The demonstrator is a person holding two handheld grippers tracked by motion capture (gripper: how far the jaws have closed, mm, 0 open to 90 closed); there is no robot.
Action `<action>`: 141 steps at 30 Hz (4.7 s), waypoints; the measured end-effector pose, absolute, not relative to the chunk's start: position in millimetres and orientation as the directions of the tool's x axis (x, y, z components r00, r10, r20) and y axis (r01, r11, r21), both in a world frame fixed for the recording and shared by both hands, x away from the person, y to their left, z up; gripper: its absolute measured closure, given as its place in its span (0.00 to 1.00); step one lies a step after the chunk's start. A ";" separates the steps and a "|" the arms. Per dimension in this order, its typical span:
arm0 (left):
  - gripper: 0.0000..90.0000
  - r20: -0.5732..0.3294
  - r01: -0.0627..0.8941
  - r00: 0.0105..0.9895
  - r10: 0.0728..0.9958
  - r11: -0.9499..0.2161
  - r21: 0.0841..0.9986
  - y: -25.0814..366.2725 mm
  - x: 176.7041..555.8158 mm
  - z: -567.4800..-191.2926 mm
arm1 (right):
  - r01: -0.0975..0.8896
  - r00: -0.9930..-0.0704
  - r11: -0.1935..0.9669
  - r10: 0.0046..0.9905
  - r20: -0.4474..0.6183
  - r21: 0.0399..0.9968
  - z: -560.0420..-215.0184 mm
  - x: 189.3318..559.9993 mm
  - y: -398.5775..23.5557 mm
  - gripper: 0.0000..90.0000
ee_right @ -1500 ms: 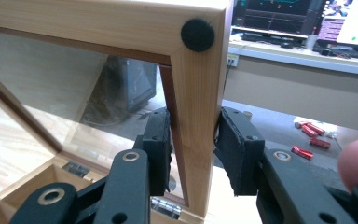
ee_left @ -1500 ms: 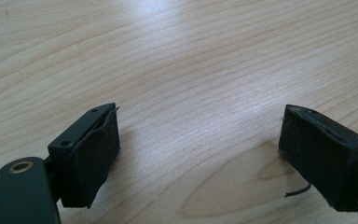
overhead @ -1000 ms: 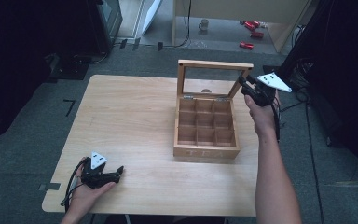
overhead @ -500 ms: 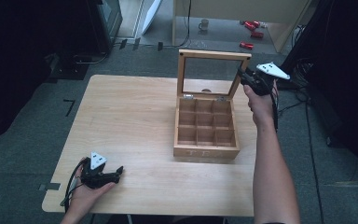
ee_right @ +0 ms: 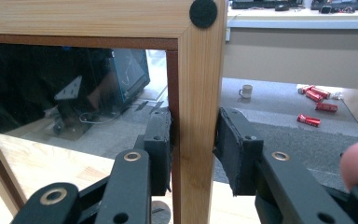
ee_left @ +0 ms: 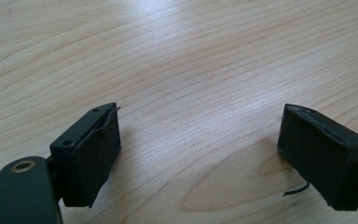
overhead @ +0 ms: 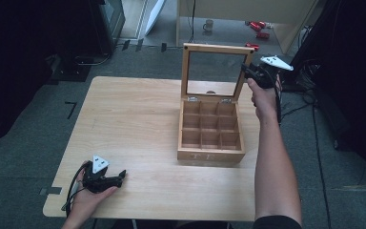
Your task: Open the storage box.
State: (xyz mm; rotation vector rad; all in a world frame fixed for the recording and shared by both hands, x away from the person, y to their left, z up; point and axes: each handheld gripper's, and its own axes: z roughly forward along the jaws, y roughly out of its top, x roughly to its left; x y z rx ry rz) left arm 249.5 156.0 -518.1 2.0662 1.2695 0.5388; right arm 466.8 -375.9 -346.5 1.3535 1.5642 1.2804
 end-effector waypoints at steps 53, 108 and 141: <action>0.15 0.013 0.629 0.450 0.893 -0.327 0.705 155.6 249.4 -518.0 | 0.348 -0.100 -0.094 0.986 0.136 0.933 -349.3 442.9 -378.6 0.14; 0.15 0.017 0.628 0.449 0.893 -0.329 0.705 154.8 249.8 -517.9 | 0.444 -0.153 -0.042 0.981 0.122 0.895 -461.9 200.6 -424.3 0.02; 0.15 0.016 0.628 0.449 0.893 -0.328 0.705 154.9 249.7 -518.0 | 0.696 -0.160 0.091 0.987 0.029 0.712 -526.4 179.0 -415.4 0.02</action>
